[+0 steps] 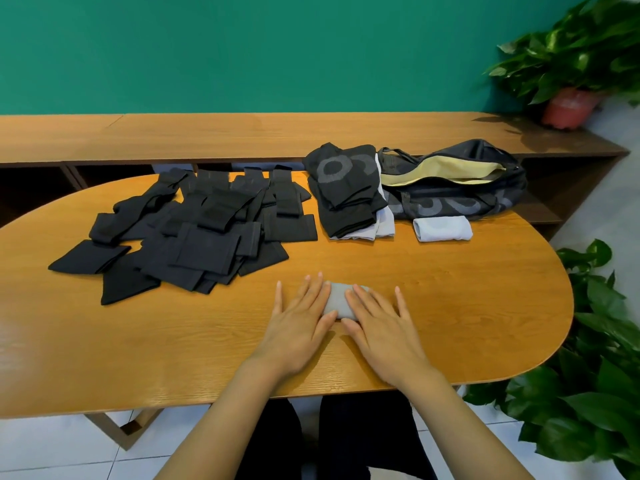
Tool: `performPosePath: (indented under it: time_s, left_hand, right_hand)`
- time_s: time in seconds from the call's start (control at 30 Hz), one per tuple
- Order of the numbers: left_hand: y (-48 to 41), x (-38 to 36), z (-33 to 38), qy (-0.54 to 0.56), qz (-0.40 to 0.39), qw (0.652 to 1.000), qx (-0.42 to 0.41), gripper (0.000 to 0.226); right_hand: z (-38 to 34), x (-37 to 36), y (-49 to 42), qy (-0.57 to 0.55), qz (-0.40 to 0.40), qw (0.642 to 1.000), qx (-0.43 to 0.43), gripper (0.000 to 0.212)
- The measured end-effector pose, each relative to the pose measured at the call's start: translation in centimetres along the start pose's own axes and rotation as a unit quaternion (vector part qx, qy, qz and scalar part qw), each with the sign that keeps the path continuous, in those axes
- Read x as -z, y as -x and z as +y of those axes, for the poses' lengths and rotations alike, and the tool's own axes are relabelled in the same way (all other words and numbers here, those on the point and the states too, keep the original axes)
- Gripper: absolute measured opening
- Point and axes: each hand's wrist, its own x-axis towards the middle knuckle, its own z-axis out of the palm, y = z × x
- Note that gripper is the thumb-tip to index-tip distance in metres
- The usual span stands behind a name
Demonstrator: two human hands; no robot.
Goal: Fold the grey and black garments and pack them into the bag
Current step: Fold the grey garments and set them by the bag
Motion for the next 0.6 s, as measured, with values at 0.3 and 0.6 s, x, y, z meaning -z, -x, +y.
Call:
performPosePath:
  time_s: [0.3, 0.6]
  left_hand:
    - [-0.9, 0.0, -1.5, 0.039, 0.117, 0.988, 0.089, 0.066]
    - [-3.2, -0.4, -1.9, 0.029, 0.116, 0.989, 0.091, 0.065]
  right_hand:
    - [3.2, 2.0, 0.3, 0.005, 0.128, 0.988, -0.091, 0.066]
    - [9.1, 0.9, -1.9, 0.098, 0.130, 0.972, -0.167, 0.049]
